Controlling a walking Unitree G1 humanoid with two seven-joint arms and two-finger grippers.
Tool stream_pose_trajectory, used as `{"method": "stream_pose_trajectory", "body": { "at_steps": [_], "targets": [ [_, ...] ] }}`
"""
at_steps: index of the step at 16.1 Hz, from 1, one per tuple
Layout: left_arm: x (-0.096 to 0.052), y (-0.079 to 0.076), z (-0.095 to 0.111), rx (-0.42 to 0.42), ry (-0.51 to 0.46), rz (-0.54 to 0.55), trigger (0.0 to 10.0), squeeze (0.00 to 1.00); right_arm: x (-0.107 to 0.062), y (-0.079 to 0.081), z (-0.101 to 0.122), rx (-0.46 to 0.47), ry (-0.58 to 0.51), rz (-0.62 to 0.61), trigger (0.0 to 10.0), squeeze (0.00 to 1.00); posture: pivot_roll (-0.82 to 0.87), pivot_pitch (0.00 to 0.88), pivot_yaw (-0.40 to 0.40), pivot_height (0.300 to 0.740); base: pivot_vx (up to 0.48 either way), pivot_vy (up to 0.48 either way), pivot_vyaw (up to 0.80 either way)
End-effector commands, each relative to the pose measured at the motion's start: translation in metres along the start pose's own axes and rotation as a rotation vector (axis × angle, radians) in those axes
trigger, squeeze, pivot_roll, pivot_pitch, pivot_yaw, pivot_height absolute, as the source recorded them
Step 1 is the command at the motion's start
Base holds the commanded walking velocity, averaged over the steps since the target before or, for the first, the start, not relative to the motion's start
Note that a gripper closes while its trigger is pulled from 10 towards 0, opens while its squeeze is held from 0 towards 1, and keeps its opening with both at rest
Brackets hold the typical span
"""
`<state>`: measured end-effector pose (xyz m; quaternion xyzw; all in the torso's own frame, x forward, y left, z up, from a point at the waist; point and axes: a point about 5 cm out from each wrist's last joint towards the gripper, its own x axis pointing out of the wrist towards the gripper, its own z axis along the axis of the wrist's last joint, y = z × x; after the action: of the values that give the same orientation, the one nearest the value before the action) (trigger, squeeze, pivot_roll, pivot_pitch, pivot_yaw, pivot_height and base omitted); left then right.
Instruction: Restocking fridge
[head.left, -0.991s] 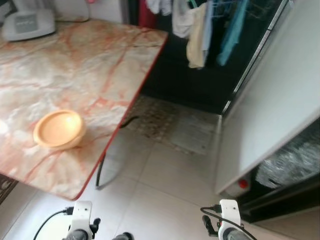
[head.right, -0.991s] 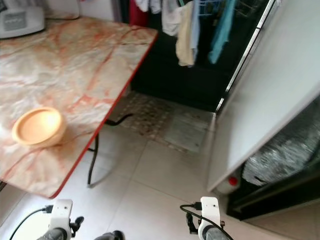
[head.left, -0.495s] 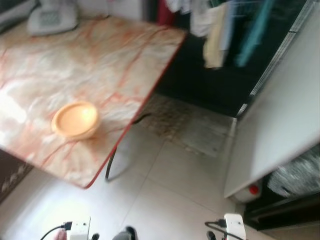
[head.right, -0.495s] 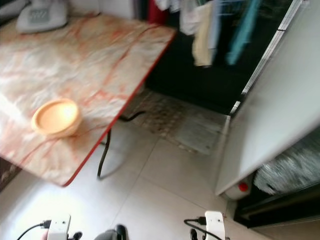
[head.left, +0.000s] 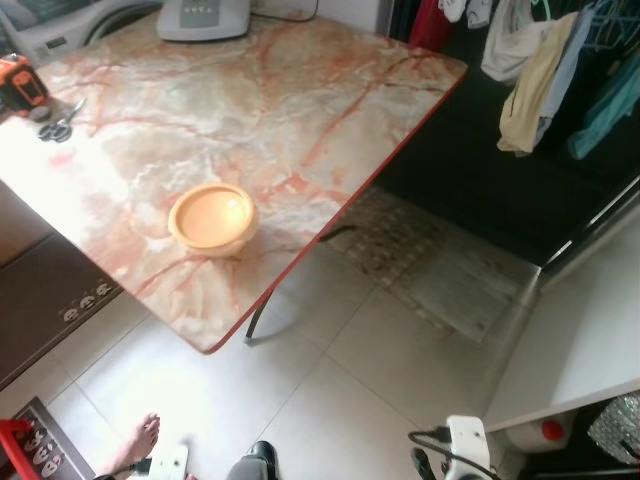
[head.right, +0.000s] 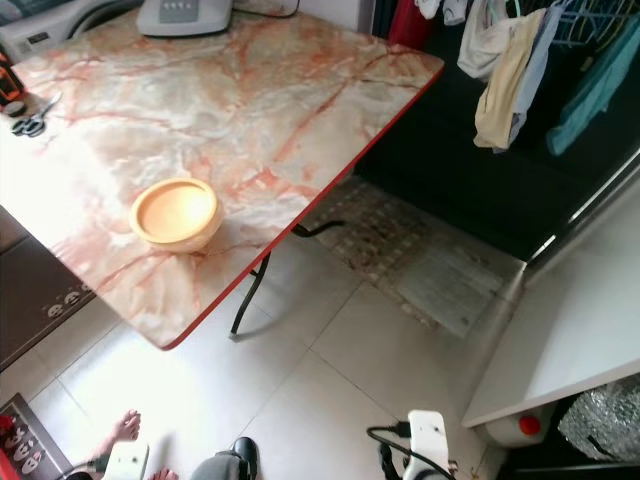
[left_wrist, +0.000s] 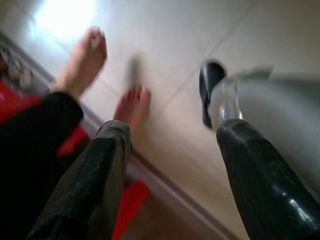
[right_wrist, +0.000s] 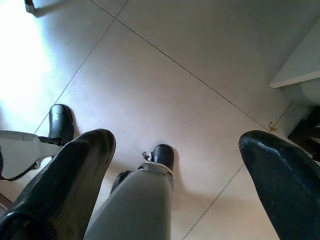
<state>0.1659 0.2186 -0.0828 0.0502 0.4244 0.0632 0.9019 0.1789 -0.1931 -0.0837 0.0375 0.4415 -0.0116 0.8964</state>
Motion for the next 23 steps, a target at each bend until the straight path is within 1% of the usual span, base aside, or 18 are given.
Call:
{"method": "stream_pose_trajectory", "body": {
  "at_steps": [1,4,6,7,9,10,11,12,13,16,18,19,23],
  "targets": [
    [0.000,0.004,0.000,0.023,-0.011,-0.003,10.0,0.00,-0.003,0.000,-0.014,0.026,0.043,-0.005,10.0,0.00,0.04,0.193,-0.011,0.740,0.000,0.000,0.00],
    [0.001,0.007,0.008,0.022,-0.047,0.019,10.0,0.00,-0.002,0.005,-0.014,0.026,0.044,0.007,10.0,0.00,0.04,0.209,-0.016,0.740,0.000,0.000,0.00],
    [0.002,0.011,0.020,0.010,-0.118,0.050,10.0,0.00,-0.002,0.005,-0.013,0.028,0.041,0.011,10.0,0.00,0.04,0.218,-0.017,0.740,0.000,0.000,0.00],
    [0.001,0.011,0.029,0.011,-0.192,0.064,10.0,0.00,-0.002,0.005,-0.013,0.024,0.043,0.018,10.0,0.00,0.05,0.225,-0.019,0.740,0.000,0.000,0.00],
    [-0.001,0.010,0.035,0.022,-0.264,0.069,10.0,0.00,-0.002,0.005,-0.013,0.021,0.045,0.019,10.0,0.00,0.05,0.230,-0.019,0.740,0.000,0.000,0.00],
    [-0.005,0.015,0.038,0.028,-0.327,0.085,10.0,0.00,-0.002,0.005,-0.014,0.019,0.045,0.021,10.0,0.00,0.05,0.238,-0.019,0.740,0.000,0.000,0.00],
    [-0.007,0.020,0.040,0.014,-0.360,0.114,10.0,0.00,-0.002,0.005,-0.014,0.017,0.046,0.022,10.0,0.00,0.05,0.239,-0.020,0.740,0.000,0.000,0.00],
    [-0.012,0.026,0.046,0.018,-0.425,0.144,10.0,0.00,-0.002,0.005,-0.014,0.015,0.046,0.024,10.0,0.00,0.05,0.245,-0.020,0.740,0.000,0.000,0.00],
    [-0.022,0.029,0.055,0.030,-0.535,0.158,10.0,0.00,-0.002,0.005,-0.014,0.011,0.048,0.026,10.0,0.00,0.05,0.249,-0.020,0.740,0.000,0.000,0.00],
    [-0.042,0.028,0.065,0.055,-0.661,0.177,10.0,0.00,-0.003,0.004,-0.015,0.005,0.051,0.026,10.0,0.00,0.05,0.255,-0.012,0.740,0.000,0.000,0.00],
    [-0.051,0.027,0.071,0.052,-0.704,0.176,10.0,0.00,-0.003,0.004,-0.016,0.004,0.052,0.025,10.0,0.00,0.05,0.258,-0.008,0.740,0.000,0.000,0.00],
    [-0.061,0.027,0.078,0.052,-0.742,0.193,10.0,0.00,-0.003,0.004,-0.016,0.004,0.053,0.026,10.0,0.00,0.05,0.260,-0.006,0.740,0.000,0.000,0.00],
    [-0.064,0.026,0.079,0.052,-0.733,0.194,10.0,0.00,-0.003,0.004,-0.016,0.004,0.053,0.026,10.0,0.00,0.05,0.260,-0.006,0.740,0.000,0.000,0.00]
  ]
}}
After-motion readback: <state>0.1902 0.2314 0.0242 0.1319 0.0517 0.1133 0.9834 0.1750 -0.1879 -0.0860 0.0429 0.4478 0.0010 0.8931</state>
